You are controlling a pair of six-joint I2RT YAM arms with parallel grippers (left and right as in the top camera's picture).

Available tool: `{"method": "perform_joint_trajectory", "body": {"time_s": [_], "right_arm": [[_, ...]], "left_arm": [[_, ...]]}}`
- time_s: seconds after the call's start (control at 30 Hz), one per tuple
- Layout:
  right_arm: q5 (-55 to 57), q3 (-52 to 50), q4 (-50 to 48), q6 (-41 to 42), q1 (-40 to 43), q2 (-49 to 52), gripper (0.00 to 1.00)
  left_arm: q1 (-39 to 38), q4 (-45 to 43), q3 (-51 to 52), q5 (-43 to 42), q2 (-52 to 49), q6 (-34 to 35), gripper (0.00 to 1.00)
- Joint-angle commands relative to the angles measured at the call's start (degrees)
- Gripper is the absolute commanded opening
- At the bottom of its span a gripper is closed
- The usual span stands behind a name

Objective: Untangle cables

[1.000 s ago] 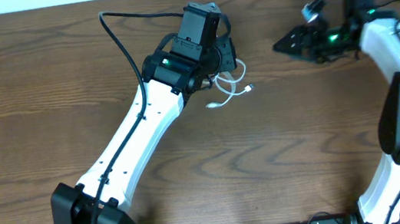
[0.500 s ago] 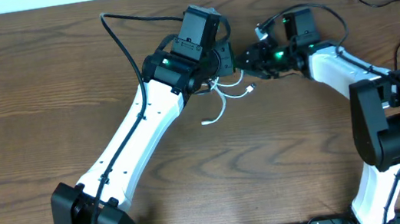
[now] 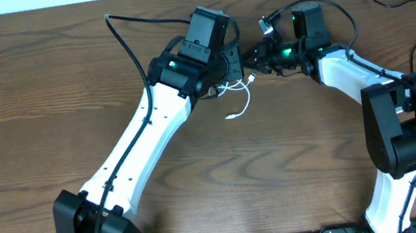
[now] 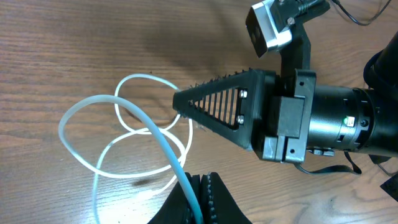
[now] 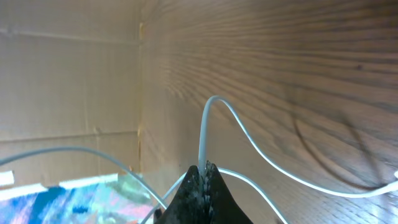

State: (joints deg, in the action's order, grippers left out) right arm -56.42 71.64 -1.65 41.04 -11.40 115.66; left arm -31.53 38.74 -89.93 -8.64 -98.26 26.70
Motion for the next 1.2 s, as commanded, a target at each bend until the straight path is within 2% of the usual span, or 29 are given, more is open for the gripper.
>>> {"method": "perform_joint_trajectory", "body": {"time_s": [0.0,0.13,0.3,0.37,0.67,0.7,0.93,1.1,1.17], "right_arm": [[-4.7,-0.2,-0.2,-4.2,0.1,-0.3,0.01],[-4.2,-0.2,2.2,-8.3,-0.7,-0.2,0.02],[1.3,-0.2,5.3,-10.5,-3.9,-0.2,0.16],[2.1,-0.2,4.7,-10.4,-5.0,-0.2,0.01],[2.0,-0.1,4.2,-12.8,-2.4,-6.8,0.01],[1.8,-0.1,5.0,-14.1,-2.1,-8.5,0.01],[-1.8,-0.1,13.5,-25.6,-2.2,-20.5,0.01],[-2.1,-0.1,16.8,-26.3,-2.7,-23.8,0.13],[-3.4,-0.1,17.6,-26.4,-3.0,-23.8,0.13]], "left_arm": [[0.8,0.0,0.0,0.7,2.3,-1.2,0.07],[1.2,-0.1,0.0,0.2,4.3,-1.2,0.07],[1.2,-0.1,0.0,0.1,6.2,-1.2,0.08],[1.2,0.1,0.0,0.1,6.6,-1.2,0.07],[1.5,1.8,0.0,0.3,6.5,-1.2,0.08],[1.6,1.9,0.0,0.0,6.5,-0.3,0.08],[5.4,1.9,0.0,-3.9,6.5,18.2,0.08],[7.1,1.4,0.0,-8.0,6.5,26.8,0.08],[7.5,0.9,0.0,-10.3,6.5,29.8,0.08]]}}
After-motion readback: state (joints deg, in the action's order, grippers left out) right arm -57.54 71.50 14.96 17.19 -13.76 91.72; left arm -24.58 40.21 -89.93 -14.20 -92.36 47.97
